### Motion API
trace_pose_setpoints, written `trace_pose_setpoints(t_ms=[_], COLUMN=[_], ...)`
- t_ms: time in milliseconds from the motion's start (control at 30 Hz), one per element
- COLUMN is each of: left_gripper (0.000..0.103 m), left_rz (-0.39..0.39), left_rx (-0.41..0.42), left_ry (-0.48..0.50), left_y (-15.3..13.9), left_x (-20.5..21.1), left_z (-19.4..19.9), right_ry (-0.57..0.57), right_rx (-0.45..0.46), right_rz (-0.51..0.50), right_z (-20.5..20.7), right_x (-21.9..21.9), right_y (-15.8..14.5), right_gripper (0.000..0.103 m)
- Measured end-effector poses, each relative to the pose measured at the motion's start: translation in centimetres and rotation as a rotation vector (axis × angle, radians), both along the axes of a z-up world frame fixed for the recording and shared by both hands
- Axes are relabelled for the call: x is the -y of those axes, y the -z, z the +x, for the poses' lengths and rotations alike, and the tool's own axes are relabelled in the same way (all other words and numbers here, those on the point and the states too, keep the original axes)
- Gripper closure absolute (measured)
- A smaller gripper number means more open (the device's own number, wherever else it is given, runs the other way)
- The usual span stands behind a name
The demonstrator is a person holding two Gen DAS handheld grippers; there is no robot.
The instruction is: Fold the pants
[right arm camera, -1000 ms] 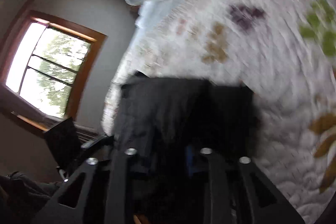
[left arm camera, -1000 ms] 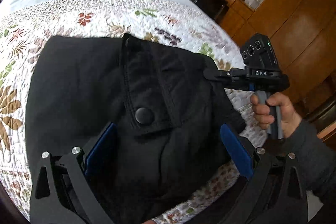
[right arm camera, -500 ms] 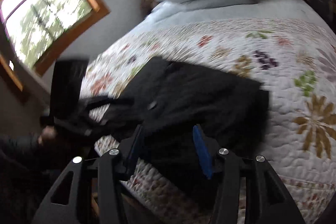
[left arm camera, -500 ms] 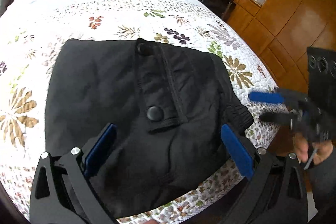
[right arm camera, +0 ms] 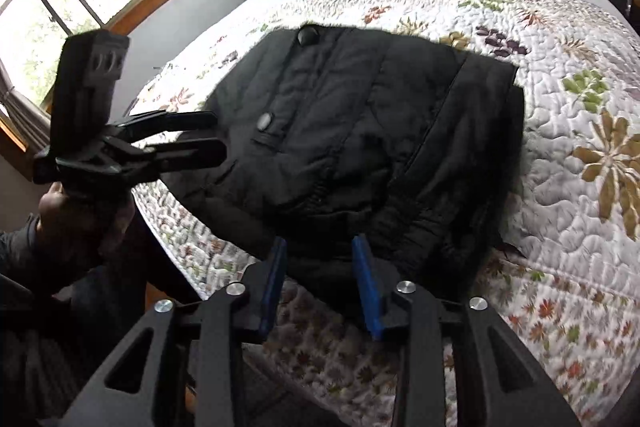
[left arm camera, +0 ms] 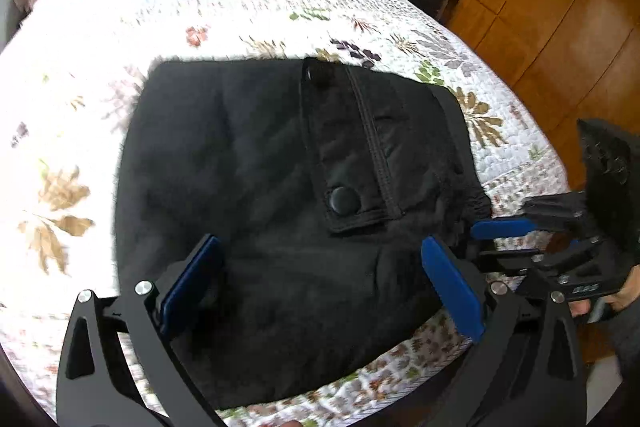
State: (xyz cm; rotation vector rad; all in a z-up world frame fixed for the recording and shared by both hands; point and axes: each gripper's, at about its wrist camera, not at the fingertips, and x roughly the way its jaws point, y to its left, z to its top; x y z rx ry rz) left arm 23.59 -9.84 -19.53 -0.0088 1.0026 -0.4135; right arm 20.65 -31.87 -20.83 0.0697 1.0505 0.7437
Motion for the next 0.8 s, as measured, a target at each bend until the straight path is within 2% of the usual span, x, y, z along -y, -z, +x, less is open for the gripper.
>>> trace_pose_setpoints(t_ms=[33, 67, 200, 333, 467, 567, 733, 800], left_gripper=[0.003, 0.003, 0.003, 0.003, 0.003, 0.003, 0.003, 0.003], left_rz=[0.028, 0.039, 0.084, 0.102, 0.112, 0.125, 0.130, 0.119], left_rx=[0.034, 0.059, 0.154, 0.194, 0.175, 0.139, 0.078, 0.056], left_ry=[0.001, 0.001, 0.004, 0.011, 0.014, 0.010, 0.006, 0.010], left_y=[-1.0, -1.8, -5.0, -6.4, -5.6, -3.9, -1.4, -1.0], left_x=[0.1, 0.1, -0.2, -0.8, -1.4, -1.7, -2.3, -2.5], left_z=[-0.6, -1.0, -3.1, -4.1, -3.4, -2.3, -1.0, -0.9], right_ry=[0.026, 0.054, 0.125, 0.133, 0.131, 0.127, 0.123, 0.141], right_rx=[0.014, 0.039, 0.067, 0.029, 0.000, -0.014, -0.027, -0.033], right_rz=[0.009, 0.005, -0.013, -0.030, -0.069, -0.066, -0.055, -0.033], right_z=[0.1, -0.2, -0.4, 0.1, 0.7, 0.9, 0.9, 0.9], right_x=[0.3, 0.6, 1.3, 0.7, 0.3, 0.4, 0.4, 0.9], right_y=[-0.8, -1.6, -2.9, -1.6, 0.0, 0.7, 0.7, 0.1], right_gripper=[0.047, 0.038, 0.038, 0.038, 0.038, 0.038, 0.038, 0.033])
